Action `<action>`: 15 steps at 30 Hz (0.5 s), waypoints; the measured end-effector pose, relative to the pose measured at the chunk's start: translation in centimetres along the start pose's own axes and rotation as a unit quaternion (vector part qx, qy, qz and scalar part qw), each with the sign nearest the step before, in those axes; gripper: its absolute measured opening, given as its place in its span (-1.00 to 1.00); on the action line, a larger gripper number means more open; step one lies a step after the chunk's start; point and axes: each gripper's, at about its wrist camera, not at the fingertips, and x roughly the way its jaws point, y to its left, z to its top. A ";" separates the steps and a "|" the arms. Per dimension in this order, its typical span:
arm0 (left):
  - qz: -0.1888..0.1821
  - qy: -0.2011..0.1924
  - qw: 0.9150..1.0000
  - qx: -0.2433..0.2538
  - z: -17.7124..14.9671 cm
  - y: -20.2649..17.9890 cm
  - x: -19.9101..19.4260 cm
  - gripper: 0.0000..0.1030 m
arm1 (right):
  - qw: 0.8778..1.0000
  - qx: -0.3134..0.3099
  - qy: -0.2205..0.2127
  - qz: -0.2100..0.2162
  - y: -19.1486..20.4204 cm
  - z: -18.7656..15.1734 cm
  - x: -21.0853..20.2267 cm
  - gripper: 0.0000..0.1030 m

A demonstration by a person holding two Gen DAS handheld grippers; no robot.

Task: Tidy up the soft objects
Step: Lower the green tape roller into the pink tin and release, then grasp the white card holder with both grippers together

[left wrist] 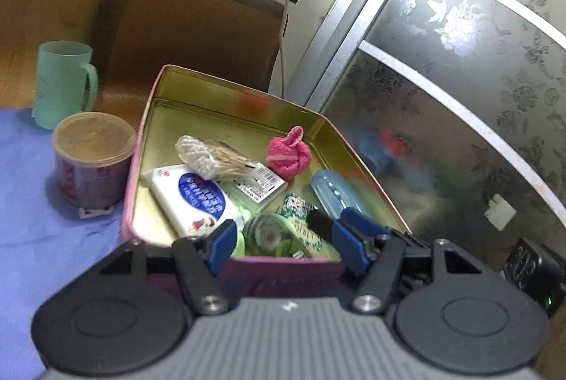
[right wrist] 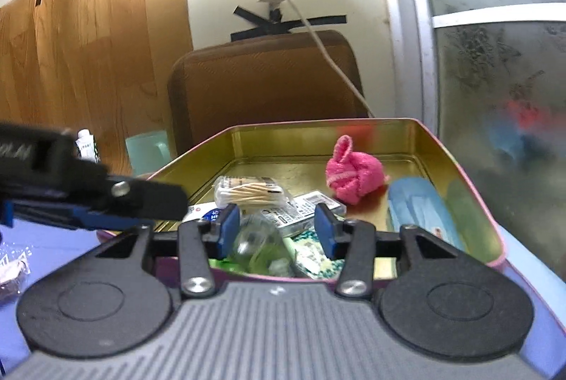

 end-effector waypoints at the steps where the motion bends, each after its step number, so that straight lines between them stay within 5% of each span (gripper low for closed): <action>1: -0.003 -0.003 1.000 -0.001 -0.3 0.2 -0.8 0.20 | 1.000 0.005 -0.005 0.000 0.0 0.0 -0.6 -0.04; 8: -0.009 -0.034 0.999 -0.010 -3.0 2.5 -8.7 0.24 | 0.998 0.010 -0.029 0.054 2.2 0.4 -2.7 -0.04; 12: 0.024 -0.067 0.997 -0.039 -4.6 5.9 -14.6 0.24 | 0.989 -0.029 -0.012 0.144 6.3 0.1 -3.6 -0.04; 15: 0.074 -0.090 0.989 -0.091 -6.1 9.8 -18.6 0.24 | 0.970 -0.045 0.040 0.237 9.8 -0.5 -2.8 -0.03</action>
